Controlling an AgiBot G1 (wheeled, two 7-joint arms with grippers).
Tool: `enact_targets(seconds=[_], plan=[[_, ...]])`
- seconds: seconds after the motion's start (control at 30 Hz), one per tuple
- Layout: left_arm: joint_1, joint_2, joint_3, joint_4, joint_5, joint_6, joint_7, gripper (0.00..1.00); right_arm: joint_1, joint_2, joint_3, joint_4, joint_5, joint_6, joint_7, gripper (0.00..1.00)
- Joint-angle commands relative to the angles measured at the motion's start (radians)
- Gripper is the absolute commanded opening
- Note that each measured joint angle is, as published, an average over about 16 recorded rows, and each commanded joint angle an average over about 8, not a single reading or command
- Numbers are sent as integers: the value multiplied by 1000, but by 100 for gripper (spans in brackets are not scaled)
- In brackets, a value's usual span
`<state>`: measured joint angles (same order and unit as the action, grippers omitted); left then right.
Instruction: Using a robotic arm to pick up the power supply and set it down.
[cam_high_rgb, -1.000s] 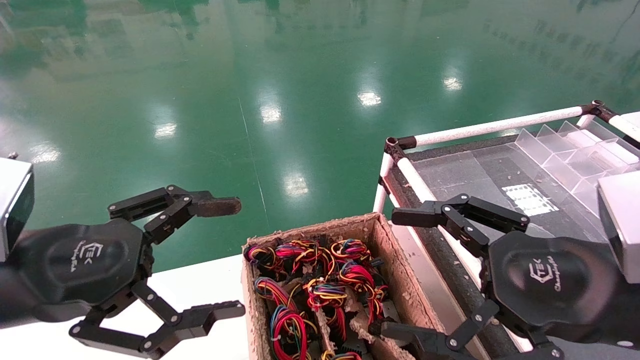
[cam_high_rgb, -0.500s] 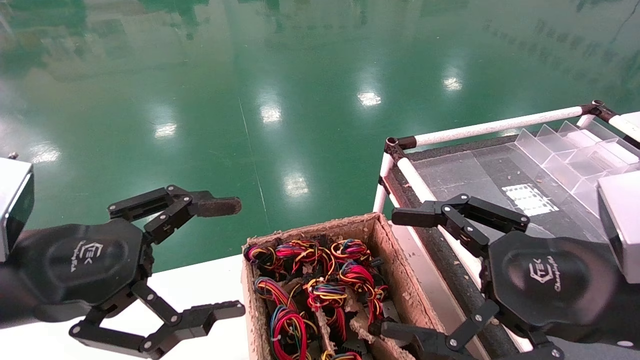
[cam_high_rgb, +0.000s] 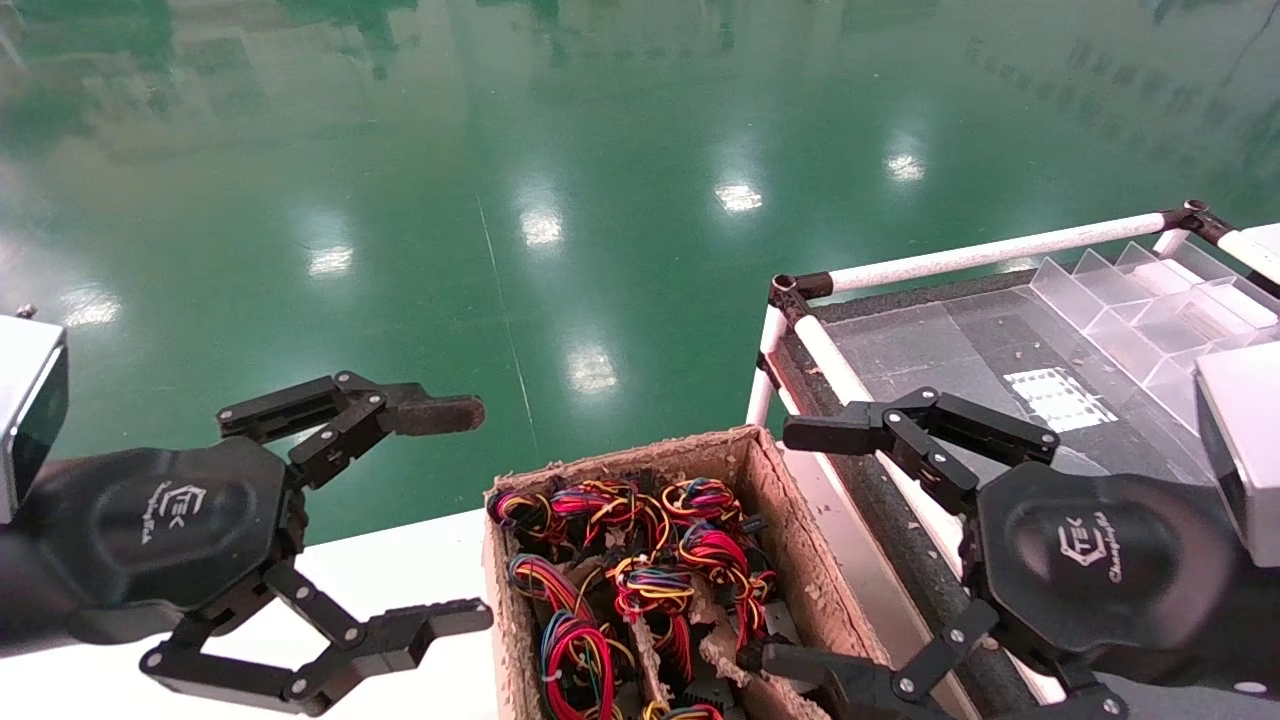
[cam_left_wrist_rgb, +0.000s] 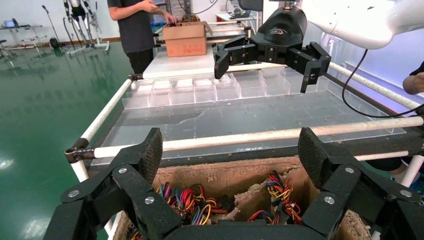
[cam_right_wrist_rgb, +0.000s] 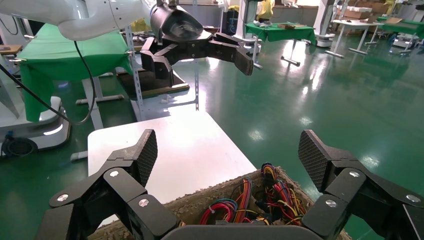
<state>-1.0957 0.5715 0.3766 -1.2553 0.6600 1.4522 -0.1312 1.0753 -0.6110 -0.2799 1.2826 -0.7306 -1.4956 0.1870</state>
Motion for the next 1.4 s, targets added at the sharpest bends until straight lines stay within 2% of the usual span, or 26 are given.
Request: enact_targets(seconds=[0.03,1.23,1.27,1.4], plan=[[0,0,0,0,0,0,0,0,0,0,0,0,0,0,0,100],[0,0,0,0,0,0,0,0,0,0,0,0,0,0,0,100],[0,0,0,0,0,0,0,1,0,0,0,0,0,0,0,100],[0,0,0,0,0,0,0,49,0,0,0,0,0,0,0,100]])
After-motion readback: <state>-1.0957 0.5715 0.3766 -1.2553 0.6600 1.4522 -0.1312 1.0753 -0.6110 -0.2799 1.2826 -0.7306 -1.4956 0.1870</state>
